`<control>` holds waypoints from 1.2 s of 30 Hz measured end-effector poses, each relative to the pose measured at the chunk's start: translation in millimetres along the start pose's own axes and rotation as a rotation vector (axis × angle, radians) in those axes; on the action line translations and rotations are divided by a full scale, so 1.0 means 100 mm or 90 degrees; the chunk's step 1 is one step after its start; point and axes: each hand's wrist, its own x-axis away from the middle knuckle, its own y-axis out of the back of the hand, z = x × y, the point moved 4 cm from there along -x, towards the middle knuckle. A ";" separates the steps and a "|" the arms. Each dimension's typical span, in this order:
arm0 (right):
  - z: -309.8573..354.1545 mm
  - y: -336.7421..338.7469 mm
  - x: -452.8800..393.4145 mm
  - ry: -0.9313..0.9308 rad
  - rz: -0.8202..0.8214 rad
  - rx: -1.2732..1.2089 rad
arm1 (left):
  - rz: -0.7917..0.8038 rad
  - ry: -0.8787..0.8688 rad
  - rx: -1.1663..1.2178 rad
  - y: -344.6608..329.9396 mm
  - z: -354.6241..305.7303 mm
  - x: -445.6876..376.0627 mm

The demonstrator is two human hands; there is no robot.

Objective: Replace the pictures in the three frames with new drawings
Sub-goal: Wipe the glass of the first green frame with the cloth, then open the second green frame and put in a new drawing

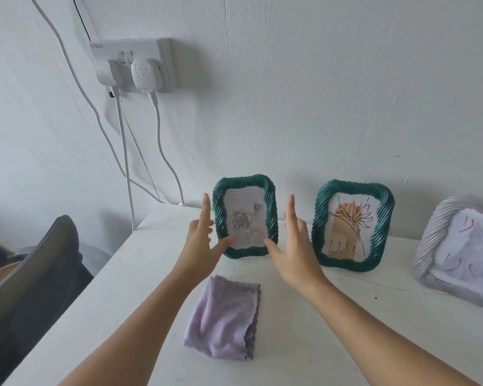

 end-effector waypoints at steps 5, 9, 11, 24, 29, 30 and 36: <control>0.03 0.38 0.34 0.060 -0.136 -0.007 | -0.140 -0.111 -0.049 -0.07 -0.30 0.28; -0.25 0.91 0.45 0.093 -0.287 0.076 | -0.071 -0.214 -0.052 -0.42 -0.79 0.37; -0.43 1.15 0.47 0.080 -0.309 0.122 | -0.010 -0.245 -0.066 -0.66 -1.03 0.36; -0.83 1.60 0.35 -0.138 -0.009 -0.007 | 0.204 -0.112 0.063 -1.46 -1.44 -0.10; -0.83 1.57 0.42 -0.125 -0.002 -0.088 | 0.227 -0.113 0.073 -1.40 -1.42 -0.06; -0.83 1.56 0.45 -0.119 -0.008 -0.098 | 0.231 -0.114 0.081 -1.40 -1.41 -0.03; -0.75 1.57 0.66 -0.101 -0.005 -0.195 | 0.265 -0.122 0.169 -1.29 -1.44 0.18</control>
